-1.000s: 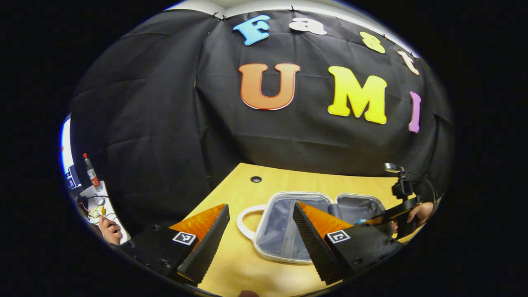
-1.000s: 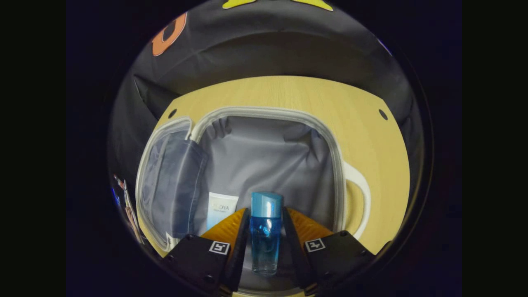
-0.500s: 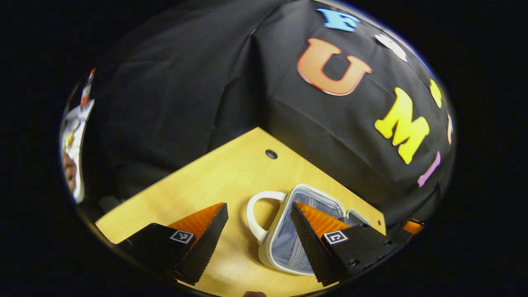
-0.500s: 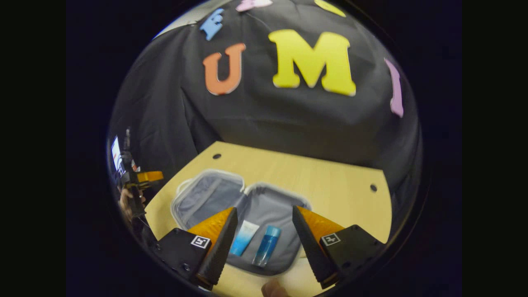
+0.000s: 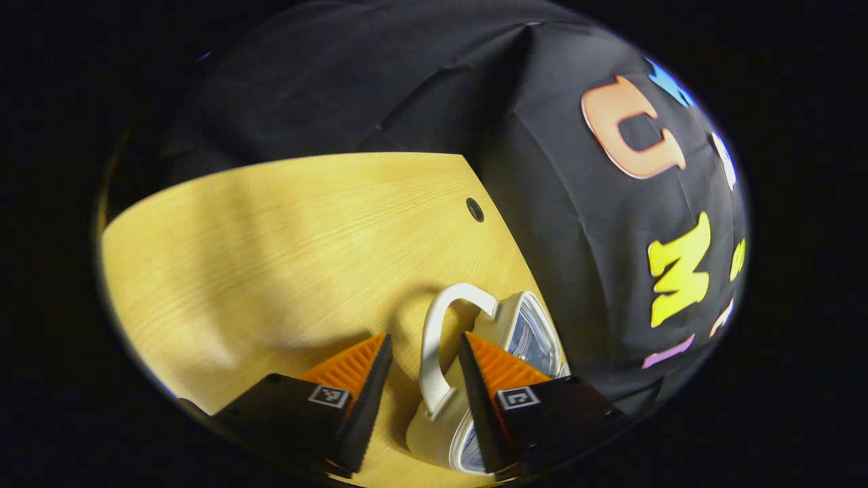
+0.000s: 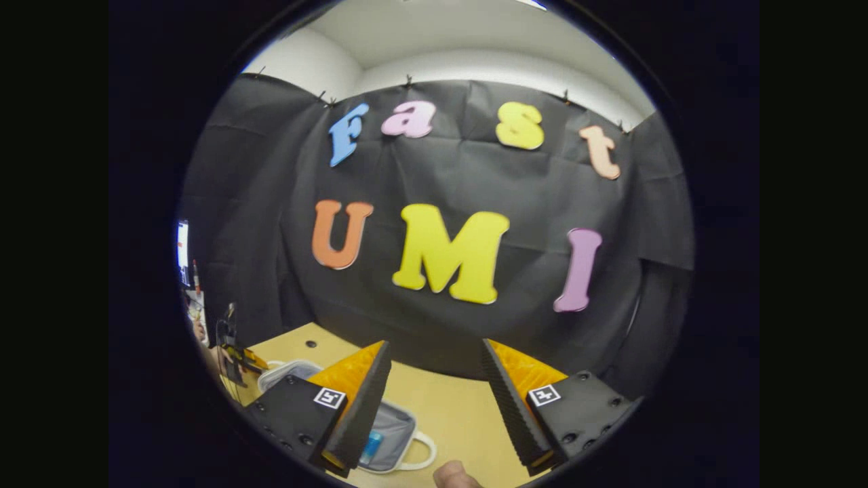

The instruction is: First open the suitcase, pack the skin care products into it, and then close the suitcase.

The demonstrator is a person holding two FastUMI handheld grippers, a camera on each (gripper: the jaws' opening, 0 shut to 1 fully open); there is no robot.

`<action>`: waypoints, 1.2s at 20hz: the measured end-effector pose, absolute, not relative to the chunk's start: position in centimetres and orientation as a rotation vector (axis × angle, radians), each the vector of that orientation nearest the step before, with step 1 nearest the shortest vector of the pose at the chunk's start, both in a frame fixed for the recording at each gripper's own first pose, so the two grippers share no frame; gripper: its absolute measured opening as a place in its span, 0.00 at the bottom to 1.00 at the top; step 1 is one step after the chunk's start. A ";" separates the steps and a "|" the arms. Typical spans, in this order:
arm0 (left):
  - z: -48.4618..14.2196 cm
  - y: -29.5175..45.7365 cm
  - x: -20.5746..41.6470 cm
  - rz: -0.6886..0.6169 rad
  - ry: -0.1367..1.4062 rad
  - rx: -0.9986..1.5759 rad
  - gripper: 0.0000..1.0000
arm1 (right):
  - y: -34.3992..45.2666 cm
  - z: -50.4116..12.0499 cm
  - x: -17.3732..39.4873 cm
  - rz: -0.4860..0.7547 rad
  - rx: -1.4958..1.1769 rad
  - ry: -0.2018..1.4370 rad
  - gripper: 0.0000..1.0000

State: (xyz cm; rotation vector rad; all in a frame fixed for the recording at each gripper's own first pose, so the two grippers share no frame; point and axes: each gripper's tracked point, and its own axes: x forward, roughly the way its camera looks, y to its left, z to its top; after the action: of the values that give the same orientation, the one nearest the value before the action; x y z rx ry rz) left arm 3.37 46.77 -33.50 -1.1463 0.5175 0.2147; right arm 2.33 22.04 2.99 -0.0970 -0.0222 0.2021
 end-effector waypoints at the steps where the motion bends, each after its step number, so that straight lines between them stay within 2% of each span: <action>1: -34.1 46.3 3.3 0.209 0.527 -1.163 0.69 | 20.8 2.8 1.9 0.172 -0.102 -0.017 0.79; 2: -34.6 46.0 3.3 0.209 0.541 -1.160 0.29 | 19.2 2.8 1.6 0.137 -0.104 -0.010 0.79; 4: -34.0 45.9 3.8 0.190 0.521 -1.159 0.15 | 16.7 2.6 0.5 0.074 -0.103 -0.004 0.79; 8: -32.6 45.8 3.7 0.175 0.538 -1.092 0.10 | 12.4 1.8 -1.2 -0.029 -0.050 0.020 0.79; 9: -31.9 45.9 3.7 0.185 0.535 -1.072 0.09 | 11.7 1.7 -1.5 -0.036 -0.038 0.024 0.81; 11: -30.6 46.0 3.7 0.199 0.527 -1.014 0.08 | 10.4 1.7 -2.0 -0.037 -0.041 0.015 0.77; 12: -29.8 46.0 3.7 0.207 0.524 -0.982 0.08 | 9.7 1.6 -2.1 -0.039 -0.061 0.009 0.79; 13: -28.8 46.1 3.7 0.217 0.511 -0.953 0.08 | 9.1 1.5 -2.3 -0.035 -0.087 -0.003 0.77; 17: -23.4 45.0 3.7 0.228 0.431 -0.855 0.07 | 6.9 1.4 -3.4 0.002 -0.113 -0.017 0.79; 21: -16.9 42.2 3.5 0.177 0.304 -0.822 0.07 | 3.7 1.5 -3.9 0.019 -0.081 -0.016 0.79; 24: -14.2 39.2 3.2 0.149 0.269 -0.757 0.07 | 2.6 1.6 -3.6 0.056 -0.082 -0.039 0.79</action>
State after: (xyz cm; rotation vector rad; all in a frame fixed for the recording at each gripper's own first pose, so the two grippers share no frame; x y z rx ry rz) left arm 3.17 39.18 -14.17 -0.7565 0.2692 0.1486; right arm -3.64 2.58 1.60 -0.0821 -0.0391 0.0563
